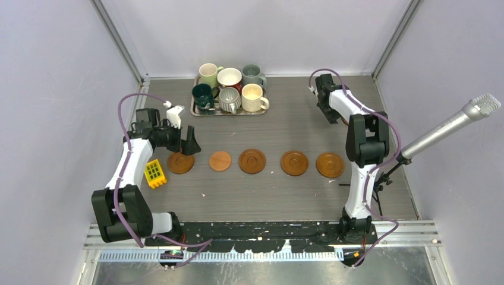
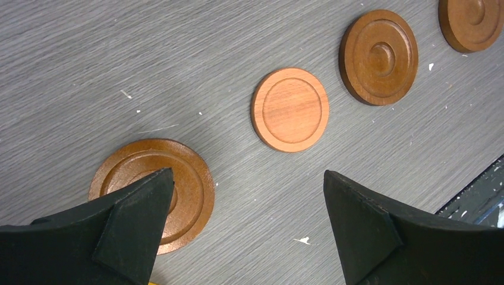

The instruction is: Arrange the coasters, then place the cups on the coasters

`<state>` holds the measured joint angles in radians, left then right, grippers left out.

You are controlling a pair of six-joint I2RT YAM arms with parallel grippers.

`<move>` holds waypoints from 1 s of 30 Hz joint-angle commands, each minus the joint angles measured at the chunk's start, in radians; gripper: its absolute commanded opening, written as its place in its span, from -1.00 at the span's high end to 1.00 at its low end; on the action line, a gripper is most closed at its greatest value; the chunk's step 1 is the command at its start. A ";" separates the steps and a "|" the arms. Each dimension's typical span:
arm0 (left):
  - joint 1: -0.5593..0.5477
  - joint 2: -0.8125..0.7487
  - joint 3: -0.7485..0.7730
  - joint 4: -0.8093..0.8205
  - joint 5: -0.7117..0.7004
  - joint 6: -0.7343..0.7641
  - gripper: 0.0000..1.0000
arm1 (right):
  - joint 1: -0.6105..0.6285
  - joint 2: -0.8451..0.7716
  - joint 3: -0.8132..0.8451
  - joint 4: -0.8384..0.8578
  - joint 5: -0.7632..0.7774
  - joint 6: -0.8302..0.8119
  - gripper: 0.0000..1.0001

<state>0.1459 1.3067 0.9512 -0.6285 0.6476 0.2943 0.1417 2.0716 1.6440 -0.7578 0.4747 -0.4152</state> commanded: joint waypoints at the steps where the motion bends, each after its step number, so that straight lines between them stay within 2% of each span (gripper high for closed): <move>1: -0.001 -0.023 -0.002 0.025 0.063 -0.004 -0.99 | -0.039 0.063 0.080 0.103 0.120 -0.035 0.26; 4: -0.002 -0.020 0.003 0.014 0.071 -0.003 -0.99 | -0.060 0.108 0.108 0.178 0.164 -0.061 0.30; 13: -0.001 -0.011 0.007 0.013 0.078 0.000 -0.99 | -0.119 0.223 0.231 0.174 0.141 -0.066 0.36; 22: -0.002 -0.005 0.011 0.013 0.061 0.002 -0.99 | -0.177 0.274 0.214 0.165 0.129 -0.066 0.39; 26: -0.001 0.000 0.011 0.018 0.059 -0.002 -0.99 | -0.193 0.287 0.190 0.142 0.100 -0.054 0.40; 30: 0.001 0.009 0.021 0.012 0.050 0.001 -0.99 | -0.182 0.282 0.169 0.069 -0.027 -0.014 0.41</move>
<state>0.1459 1.3075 0.9512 -0.6289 0.6926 0.2935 -0.0483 2.3447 1.8416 -0.6079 0.5945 -0.4774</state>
